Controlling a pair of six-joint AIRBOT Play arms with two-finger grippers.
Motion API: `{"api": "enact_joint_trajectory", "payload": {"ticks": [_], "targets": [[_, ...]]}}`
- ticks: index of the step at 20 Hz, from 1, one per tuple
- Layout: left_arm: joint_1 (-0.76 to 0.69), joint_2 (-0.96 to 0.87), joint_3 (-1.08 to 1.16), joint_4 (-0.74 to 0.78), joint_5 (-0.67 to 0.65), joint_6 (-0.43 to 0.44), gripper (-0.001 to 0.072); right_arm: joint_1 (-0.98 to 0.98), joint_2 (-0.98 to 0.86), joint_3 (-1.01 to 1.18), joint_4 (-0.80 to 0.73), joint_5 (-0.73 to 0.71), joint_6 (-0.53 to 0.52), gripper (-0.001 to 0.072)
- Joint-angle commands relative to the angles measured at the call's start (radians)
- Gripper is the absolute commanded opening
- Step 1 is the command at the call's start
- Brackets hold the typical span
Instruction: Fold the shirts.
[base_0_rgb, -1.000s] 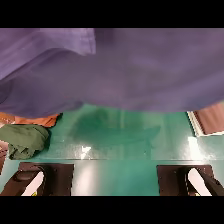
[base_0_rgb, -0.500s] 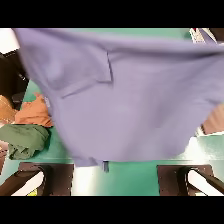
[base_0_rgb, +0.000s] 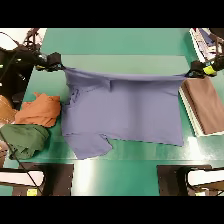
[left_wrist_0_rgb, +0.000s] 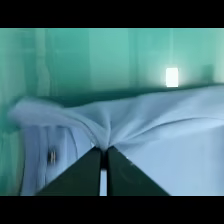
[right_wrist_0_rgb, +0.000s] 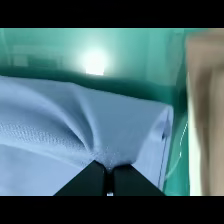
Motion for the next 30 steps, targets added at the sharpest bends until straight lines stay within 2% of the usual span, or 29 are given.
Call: {"api": "enact_joint_trajectory", "payload": {"ticks": [1, 4, 7, 8, 12, 15, 16, 17, 18, 19, 20, 24, 27, 30], "targets": [[0.001, -0.103, 0.061, 0.001, 0.127, 0.027, 0.0025, 0.007, -0.135, 0.152, -0.008, -0.031, 0.002, 0.0014], [0.001, -0.098, 0.074, 0.005, 0.094, 0.03, 0.0025, 0.004, -0.137, 0.218, -0.016, -0.02, 0.001, 0.0014], [-0.002, -0.097, 0.054, 0.047, -0.095, 0.07, 0.0024, 0.004, -0.078, 0.121, -0.019, 0.001, -0.006, 0.0014], [-0.007, -0.097, 0.024, 0.055, -0.121, 0.084, 0.0024, 0.004, -0.054, 0.054, -0.019, -0.009, -0.006, 0.0013], [-0.006, -0.097, -0.138, 0.056, -0.077, 0.097, 0.0025, 0.005, 0.024, -0.209, -0.014, -0.1, -0.006, 0.0014], [-0.006, -0.097, -0.23, 0.056, -0.043, 0.097, 0.0025, 0.005, 0.035, -0.319, -0.005, -0.097, -0.003, 0.0016], [-0.006, -0.097, -0.241, 0.057, -0.043, 0.087, 0.0027, 0.005, 0.035, -0.341, -0.005, -0.093, 0.008, 0.0083], [-0.006, -0.097, -0.241, 0.057, -0.044, 0.065, 0.0206, 0.005, 0.035, -0.355, -0.002, -0.088, 0.01, 0.0343], [-0.005, -0.093, -0.24, 0.057, -0.048, 0.04, 0.0586, 0.005, 0.035, -0.36, 0.016, -0.08, 0.009, 0.0499], [-0.005, -0.088, -0.238, 0.057, -0.06, 0.019, 0.0597, 0.004, 0.039, -0.359, 0.022, -0.069, 0.01, 0.0502], [-0.005, -0.072, -0.238, 0.057, -0.08, 0.018, 0.0542, 0.004, 0.048, -0.359, 0.018, -0.052, 0.015, 0.0502], [-0.005, 0.093, -0.284, 0.171, -0.19, 0.026, 0.0542, 0.004, 0.181, -0.415, 0.01, -0.039, 0.014, 0.05], [-0.005, 0.313, -0.493, 0.251, -0.193, 0.025, 0.0542, 0.004, 0.322, -0.515, 0.011, -0.046, 0.014, 0.0488], [-0.005, 0.526, -0.764, 0.224, -0.204, -0.013, 0.0542, 0.004, 0.419, -0.572, 0.012, -0.052, 0.013, 0.0488]]}}
